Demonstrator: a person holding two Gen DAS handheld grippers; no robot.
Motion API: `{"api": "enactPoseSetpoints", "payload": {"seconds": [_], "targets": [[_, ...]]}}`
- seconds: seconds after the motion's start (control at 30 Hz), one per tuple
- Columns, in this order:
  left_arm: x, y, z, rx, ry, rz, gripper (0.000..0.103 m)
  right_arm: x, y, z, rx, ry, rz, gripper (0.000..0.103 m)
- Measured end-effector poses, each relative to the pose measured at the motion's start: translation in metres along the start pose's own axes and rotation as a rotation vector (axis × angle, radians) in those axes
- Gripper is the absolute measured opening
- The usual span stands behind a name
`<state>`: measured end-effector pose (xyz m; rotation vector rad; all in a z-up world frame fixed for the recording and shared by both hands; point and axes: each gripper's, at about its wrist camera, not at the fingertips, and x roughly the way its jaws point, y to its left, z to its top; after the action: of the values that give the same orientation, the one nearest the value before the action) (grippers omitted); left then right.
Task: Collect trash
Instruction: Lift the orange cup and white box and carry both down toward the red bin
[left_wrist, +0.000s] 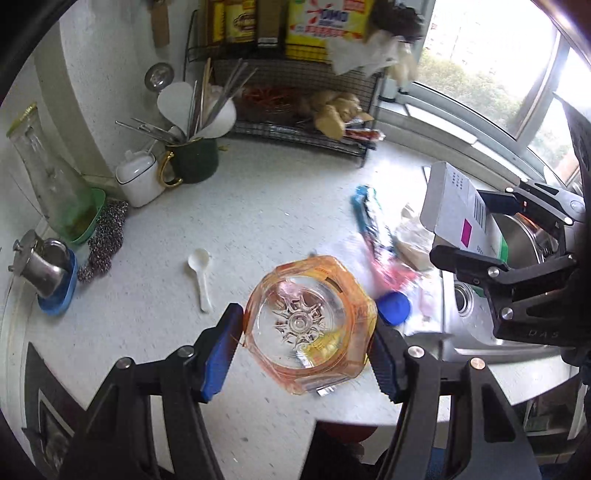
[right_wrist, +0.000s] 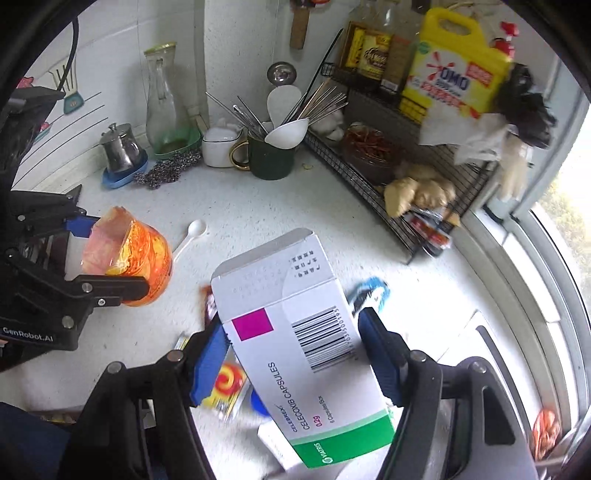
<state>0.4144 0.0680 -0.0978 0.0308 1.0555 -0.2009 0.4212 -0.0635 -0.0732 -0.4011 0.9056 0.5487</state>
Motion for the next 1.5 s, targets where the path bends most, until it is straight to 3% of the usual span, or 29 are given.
{"api": "enactPoseSetpoints", "payload": {"seconds": [0.37,0.7,0.9,1.03,1.2,1.5], "targets": [[-0.071,-0.087,-0.100,0.070,-0.038,-0.019,0.062,-0.104,0.035,-0.111,0.074,-0.027,-0.007,0.067],[-0.065,-0.139,-0.193,0.133,0.073,-0.051,0.062,-0.118,0.065,-0.204,0.260,0.028,0.044,0.067],[-0.028,-0.146,-0.229,0.151,0.180,-0.075,0.062,-0.092,0.079,-0.256,0.388,0.108,0.051,0.067],[0.011,-0.145,-0.256,0.152,0.259,-0.089,0.062,-0.061,0.086,-0.290,0.470,0.168,0.005,0.067],[0.071,-0.146,-0.287,0.153,0.327,-0.114,0.062,-0.019,0.095,-0.330,0.539,0.247,0.018,0.067],[0.180,-0.161,-0.329,0.181,0.386,-0.194,0.062,0.059,0.090,-0.389,0.620,0.261,-0.062,0.067]]}}
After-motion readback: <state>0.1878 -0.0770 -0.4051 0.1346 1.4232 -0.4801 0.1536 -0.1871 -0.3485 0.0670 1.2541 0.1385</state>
